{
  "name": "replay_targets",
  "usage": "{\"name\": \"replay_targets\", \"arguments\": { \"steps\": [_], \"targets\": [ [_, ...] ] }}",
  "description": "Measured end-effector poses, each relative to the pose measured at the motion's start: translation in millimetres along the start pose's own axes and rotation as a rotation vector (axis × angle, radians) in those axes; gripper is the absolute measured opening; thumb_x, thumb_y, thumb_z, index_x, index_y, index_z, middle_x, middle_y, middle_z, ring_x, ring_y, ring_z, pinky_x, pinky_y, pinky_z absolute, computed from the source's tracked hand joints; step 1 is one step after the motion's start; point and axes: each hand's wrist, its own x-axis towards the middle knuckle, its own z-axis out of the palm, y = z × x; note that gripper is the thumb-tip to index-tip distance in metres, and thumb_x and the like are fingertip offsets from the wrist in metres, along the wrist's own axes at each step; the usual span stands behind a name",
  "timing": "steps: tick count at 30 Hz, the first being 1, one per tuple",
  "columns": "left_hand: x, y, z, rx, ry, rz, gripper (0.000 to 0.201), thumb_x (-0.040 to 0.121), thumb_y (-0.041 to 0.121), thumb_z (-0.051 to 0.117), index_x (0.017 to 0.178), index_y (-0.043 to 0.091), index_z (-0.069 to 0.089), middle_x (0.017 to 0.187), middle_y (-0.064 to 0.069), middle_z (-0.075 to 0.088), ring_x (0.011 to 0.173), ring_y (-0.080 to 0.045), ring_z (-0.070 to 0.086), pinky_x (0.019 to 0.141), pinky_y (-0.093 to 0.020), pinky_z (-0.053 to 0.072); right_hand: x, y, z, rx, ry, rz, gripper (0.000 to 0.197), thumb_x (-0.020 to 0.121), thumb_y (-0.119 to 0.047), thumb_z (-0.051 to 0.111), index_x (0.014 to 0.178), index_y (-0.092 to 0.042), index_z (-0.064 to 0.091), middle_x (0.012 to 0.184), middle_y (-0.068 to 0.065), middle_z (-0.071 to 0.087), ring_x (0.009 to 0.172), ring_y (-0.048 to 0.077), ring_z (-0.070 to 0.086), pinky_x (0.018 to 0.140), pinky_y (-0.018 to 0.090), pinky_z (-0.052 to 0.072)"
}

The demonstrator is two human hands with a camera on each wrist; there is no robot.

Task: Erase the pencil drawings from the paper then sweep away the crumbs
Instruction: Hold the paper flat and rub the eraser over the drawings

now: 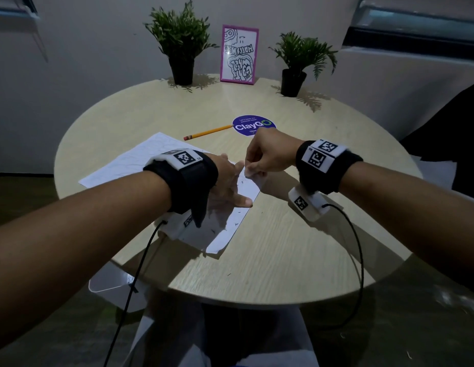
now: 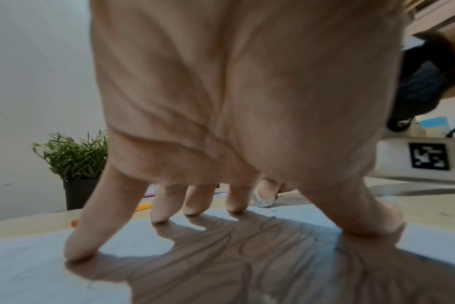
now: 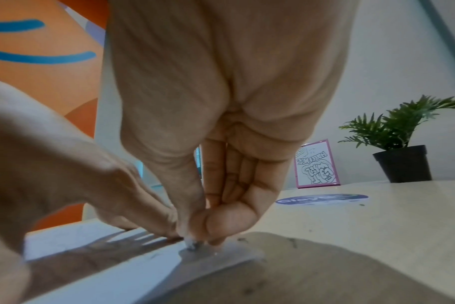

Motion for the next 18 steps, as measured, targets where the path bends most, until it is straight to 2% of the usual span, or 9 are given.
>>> {"name": "replay_targets", "arguments": {
  "steps": [2, 4, 8, 9, 11, 13, 15, 16, 18],
  "targets": [
    [-1.4, 3.3, -1.7, 0.035, 0.013, 0.010, 0.103, 0.084, 0.072, 0.054, 0.160, 0.023, 0.005, 0.161, -0.016, 0.020, 0.147, -0.034, 0.025, 0.115, -0.045, 0.025, -1.4, -1.5, -0.2, 0.018, -0.047, -0.006, 0.012, 0.083, -0.023, 0.079, 0.080, -0.011, 0.078, 0.070, -0.001, 0.075, 0.063, 0.008, 0.071, 0.063, 0.025, 0.057],
    [-3.1, 4.0, -1.1, 0.050, 0.037, 0.006, 0.096, 0.090, 0.069, 0.049, 0.160, 0.022, 0.002, 0.159, -0.016, 0.025, 0.145, -0.034, 0.028, 0.112, -0.045, 0.028, -2.1, -6.6, -1.7, 0.043, -0.144, -0.019, 0.012, 0.084, -0.022, 0.080, 0.084, -0.010, 0.079, 0.073, 0.000, 0.076, 0.064, 0.010, 0.072, 0.062, 0.021, 0.057],
    [0.7, 2.4, -3.7, 0.012, 0.014, -0.021, 0.096, 0.085, 0.065, 0.060, 0.158, 0.016, 0.020, 0.161, -0.015, 0.023, 0.147, -0.034, 0.025, 0.117, -0.043, 0.021, 2.3, -5.4, 0.0, -0.004, 0.012, 0.022, 0.011, 0.081, -0.024, 0.081, 0.080, -0.013, 0.079, 0.069, -0.001, 0.074, 0.059, 0.004, 0.067, 0.061, 0.021, 0.050],
    [0.7, 1.3, -5.9, -0.015, 0.013, -0.030, 0.092, 0.087, 0.064, 0.059, 0.157, 0.014, 0.024, 0.161, -0.015, 0.024, 0.146, -0.033, 0.027, 0.117, -0.042, 0.021, 1.9, -5.5, 0.0, 0.008, 0.004, 0.022, 0.011, 0.081, -0.023, 0.081, 0.080, -0.013, 0.078, 0.068, -0.001, 0.074, 0.059, 0.004, 0.067, 0.061, 0.021, 0.051],
    [-1.1, 0.9, -7.0, -0.008, 0.012, -0.033, 0.089, 0.089, 0.063, 0.057, 0.155, 0.011, 0.027, 0.159, -0.015, 0.028, 0.145, -0.033, 0.029, 0.117, -0.041, 0.022, -0.6, -9.1, -1.8, 0.053, -0.105, 0.006, 0.011, 0.082, -0.022, 0.081, 0.080, -0.012, 0.078, 0.069, 0.000, 0.075, 0.061, 0.009, 0.071, 0.059, 0.019, 0.054],
    [-1.9, 1.8, -5.3, 0.044, 0.029, -0.005, 0.096, 0.087, 0.068, 0.055, 0.157, 0.014, 0.018, 0.159, -0.015, 0.028, 0.144, -0.033, 0.031, 0.115, -0.043, 0.026, -0.1, -9.3, -2.5, 0.054, -0.124, 0.005, 0.012, 0.082, -0.023, 0.081, 0.082, -0.011, 0.078, 0.070, 0.000, 0.075, 0.063, 0.010, 0.072, 0.059, 0.017, 0.053],
    [-1.4, 3.1, -2.5, 0.116, 0.045, 0.022, 0.098, 0.088, 0.074, 0.047, 0.159, 0.023, 0.004, 0.159, -0.014, 0.030, 0.142, -0.031, 0.035, 0.111, -0.044, 0.032, 2.1, -5.8, -0.4, 0.007, -0.015, 0.025, 0.012, 0.082, -0.024, 0.081, 0.082, -0.012, 0.079, 0.070, 0.000, 0.075, 0.063, 0.008, 0.070, 0.059, 0.019, 0.051],
    [0.1, 2.9, -1.8, 0.131, 0.049, 0.026, 0.097, 0.088, 0.075, 0.044, 0.159, 0.025, 0.003, 0.159, -0.013, 0.031, 0.142, -0.030, 0.035, 0.109, -0.045, 0.033, 2.2, -5.9, 0.1, -0.004, 0.014, 0.026, 0.012, 0.082, -0.023, 0.080, 0.081, -0.012, 0.079, 0.069, -0.001, 0.075, 0.063, 0.008, 0.070, 0.060, 0.021, 0.051],
    [0.2, 2.1, -2.0, 0.126, 0.046, 0.020, 0.093, 0.090, 0.073, 0.044, 0.159, 0.024, 0.006, 0.159, -0.012, 0.031, 0.144, -0.029, 0.032, 0.110, -0.045, 0.032, 1.0, -8.4, -0.7, 0.007, -0.047, 0.007, 0.011, 0.084, -0.022, 0.079, 0.081, -0.011, 0.079, 0.069, -0.001, 0.075, 0.063, 0.009, 0.071, 0.060, 0.021, 0.053]
  ]
}}
